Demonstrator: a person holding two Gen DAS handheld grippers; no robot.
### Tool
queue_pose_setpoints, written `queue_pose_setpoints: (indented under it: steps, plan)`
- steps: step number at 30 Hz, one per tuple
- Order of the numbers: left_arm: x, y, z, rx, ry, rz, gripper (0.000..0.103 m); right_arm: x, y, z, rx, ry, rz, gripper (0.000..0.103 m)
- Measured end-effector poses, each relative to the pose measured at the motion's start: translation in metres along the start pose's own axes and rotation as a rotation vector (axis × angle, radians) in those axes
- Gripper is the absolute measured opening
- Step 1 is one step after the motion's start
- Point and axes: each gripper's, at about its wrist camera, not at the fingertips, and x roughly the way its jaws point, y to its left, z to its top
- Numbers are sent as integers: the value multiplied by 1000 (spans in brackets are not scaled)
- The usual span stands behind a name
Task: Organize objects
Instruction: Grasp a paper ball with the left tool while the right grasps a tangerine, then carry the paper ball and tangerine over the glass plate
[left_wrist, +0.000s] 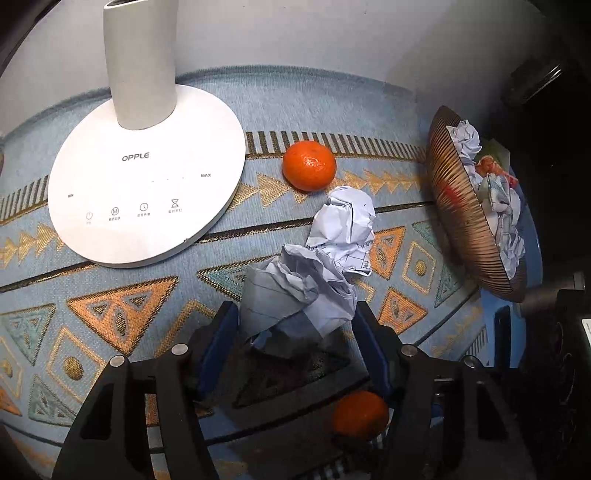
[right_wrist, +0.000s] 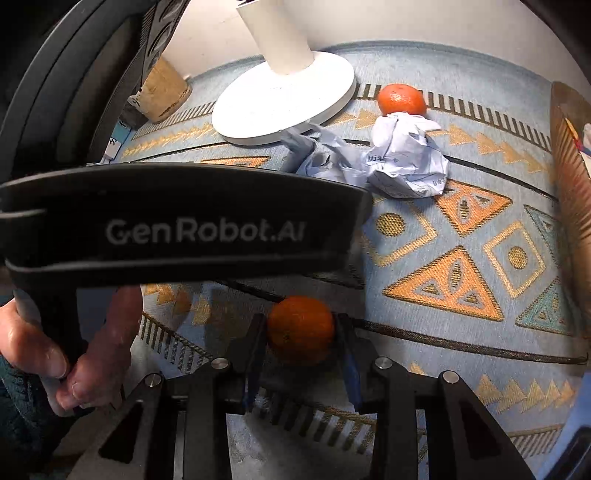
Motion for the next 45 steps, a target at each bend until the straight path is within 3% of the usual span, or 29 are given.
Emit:
queue_pose_setpoints:
  steps: [11,20,26,32,40,45]
  plan:
    - [-44,-3,-30,-27,-40,-16,59,-43,-47,-14,132,-97,-5,36]
    - [-41,-16,-77,-69,3,-10,59,-45,-73,-50,199,-44,3,36]
    - [-45,-46,-82,-10,-2,-16,59,-57,-72,-55,243,-56,31,36]
    - [-63,-89,-60,82,-54,-43,59,-96,-96,-63,298,-122,11,36]
    - [-103,-162,15,253,-219,-89,60,-210,-157,-58,434,-383,-51,36]
    - [-105,-196,59,338,-258,-117,60,-262,-181,-57,475,-493,-126,36]
